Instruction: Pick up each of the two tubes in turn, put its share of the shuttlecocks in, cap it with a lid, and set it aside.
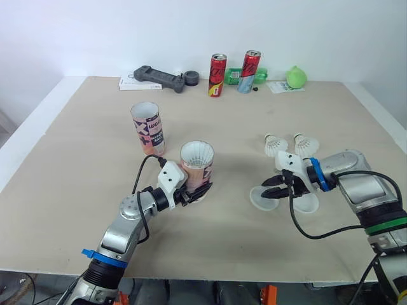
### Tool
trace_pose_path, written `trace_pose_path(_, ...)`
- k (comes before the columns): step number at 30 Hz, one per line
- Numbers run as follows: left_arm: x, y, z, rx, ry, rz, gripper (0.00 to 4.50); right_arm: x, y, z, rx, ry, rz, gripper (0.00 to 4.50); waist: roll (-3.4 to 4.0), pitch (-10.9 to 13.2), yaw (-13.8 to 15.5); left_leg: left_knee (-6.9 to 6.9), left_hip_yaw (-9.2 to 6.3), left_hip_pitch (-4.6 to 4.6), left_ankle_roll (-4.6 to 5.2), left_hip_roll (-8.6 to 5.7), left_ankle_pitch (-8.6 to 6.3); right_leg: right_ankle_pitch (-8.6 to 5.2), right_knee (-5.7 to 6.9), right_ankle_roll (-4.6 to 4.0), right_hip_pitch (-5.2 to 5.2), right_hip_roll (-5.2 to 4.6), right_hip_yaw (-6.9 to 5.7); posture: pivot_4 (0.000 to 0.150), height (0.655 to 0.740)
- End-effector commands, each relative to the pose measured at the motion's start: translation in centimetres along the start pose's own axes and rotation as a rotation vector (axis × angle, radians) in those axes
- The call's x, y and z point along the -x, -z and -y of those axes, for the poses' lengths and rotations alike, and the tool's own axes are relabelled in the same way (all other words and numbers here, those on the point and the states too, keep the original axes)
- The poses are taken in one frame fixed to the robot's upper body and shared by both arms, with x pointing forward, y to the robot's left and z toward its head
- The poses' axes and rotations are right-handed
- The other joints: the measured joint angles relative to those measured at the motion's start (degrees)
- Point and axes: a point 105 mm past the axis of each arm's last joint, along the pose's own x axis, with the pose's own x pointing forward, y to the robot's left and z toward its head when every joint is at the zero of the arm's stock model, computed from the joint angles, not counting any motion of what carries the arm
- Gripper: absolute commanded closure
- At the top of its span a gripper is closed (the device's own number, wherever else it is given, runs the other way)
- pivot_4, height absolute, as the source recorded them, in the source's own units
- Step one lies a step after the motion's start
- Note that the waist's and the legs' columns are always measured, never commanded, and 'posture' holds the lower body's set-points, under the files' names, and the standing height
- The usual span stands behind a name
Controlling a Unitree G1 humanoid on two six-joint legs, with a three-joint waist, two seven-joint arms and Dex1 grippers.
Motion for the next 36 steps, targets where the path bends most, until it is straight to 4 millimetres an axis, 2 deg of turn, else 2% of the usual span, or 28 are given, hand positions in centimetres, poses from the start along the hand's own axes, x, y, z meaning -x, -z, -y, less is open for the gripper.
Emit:
trace_pose_path(1,0.3,2.3,0.2,0.026,-0.005,-0.084,1.47,-0.1,0.2,0.2,-0.002,0.011,-0.001,4.46,-0.01,0.0,-0.2,0.00,0.00,0.02,0.00,0.00,0.00,-0.01,0.00,-0.02,0.01,0.00,0.00,0.150,0.7400)
trace_pose_path(4,0.3,2.2,-0.1,0.024,-0.013,-0.082,1.47,0.4,-0.6,0.5,0.007,0.021,0.031,4.46,-0.01,0.0,-0.4,0.00,0.00,0.03,0.00,0.00,0.00,-0.03,0.00,-0.05,0.03,0.00,0.00,0.150,0.7400)
trace_pose_path(7,0.3,2.2,-0.2,0.023,-0.015,-0.084,1.47,1.4,-2.7,1.1,0.045,0.051,0.098,4.46,0.01,0.0,-0.6,0.01,0.01,0.03,0.00,0.00,0.00,0.01,0.00,-0.01,0.03,-0.01,0.02,0.150,0.7400)
trace_pose_path(8,0.3,2.3,-0.2,0.022,-0.014,-0.085,1.47,2.0,-4.1,1.6,0.071,0.072,0.132,4.46,0.02,0.0,-0.6,0.01,0.02,0.03,0.00,0.00,0.01,0.01,0.00,-0.02,0.03,-0.01,0.03,0.150,0.7400)
trace_pose_path(11,0.2,2.4,-0.2,0.018,-0.010,-0.093,1.47,4.8,-11.9,2.4,0.230,0.128,0.321,4.46,0.26,0.1,-0.7,0.02,0.11,0.01,0.03,-0.03,0.07,0.09,0.00,-0.09,-0.09,-0.02,0.17,0.150,0.7400)
trace_pose_path(13,0.2,2.5,-0.3,0.017,-0.011,-0.094,1.47,5.8,-15.1,2.4,0.297,0.142,0.399,4.46,0.33,0.1,-0.8,0.01,0.11,0.03,0.04,-0.03,0.08,0.18,0.00,-0.15,-0.16,-0.02,0.20,0.150,0.7400)
trace_pose_path(16,0.0,2.4,-0.4,0.015,-0.010,-0.094,1.47,6.4,-19.0,1.9,0.394,0.143,0.471,4.46,0.20,0.1,-0.6,-0.03,0.02,0.14,0.04,-0.02,0.08,0.11,0.00,-0.23,-0.15,0.03,0.14,0.150,0.7400)
trace_pose_path(20,-0.2,2.4,-0.1,0.011,-0.004,-0.096,1.47,5.7,-22.3,0.5,0.511,0.096,0.489,4.46,0.13,0.0,-0.6,-0.05,0.00,0.08,-0.04,-0.09,0.02,-0.03,-0.08,-0.26,-0.17,-0.09,0.11,0.150,0.7400)
trace_pose_path(22,-0.1,2.5,-0.1,0.010,-0.005,-0.099,1.47,5.0,-23.1,-0.3,0.565,0.057,0.470,4.46,0.14,0.1,-0.6,-0.06,0.08,-0.06,-0.04,-0.10,0.03,0.11,-0.08,-0.14,-0.16,-0.12,0.15,0.150,0.7400)
trace_pose_path(29,0.0,2.6,0.0,0.010,-0.016,-0.100,1.47,2.9,-23.2,-1.5,0.684,-0.003,0.389,4.46,0.14,0.1,-0.6,-0.09,0.01,-0.08,-0.04,-0.10,0.02,0.22,-0.07,-0.26,-0.18,-0.09,0.08,0.150,0.7400)
trace_pose_path(36,-0.1,2.6,0.1,0.011,-0.018,-0.098,1.47,2.4,-24.3,-1.8,0.734,-0.006,0.395,4.46,0.14,0.1,-0.6,-0.12,0.00,-0.07,-0.03,-0.07,0.03,0.22,-0.07,-0.25,-0.21,-0.07,0.07,0.150,0.7400)
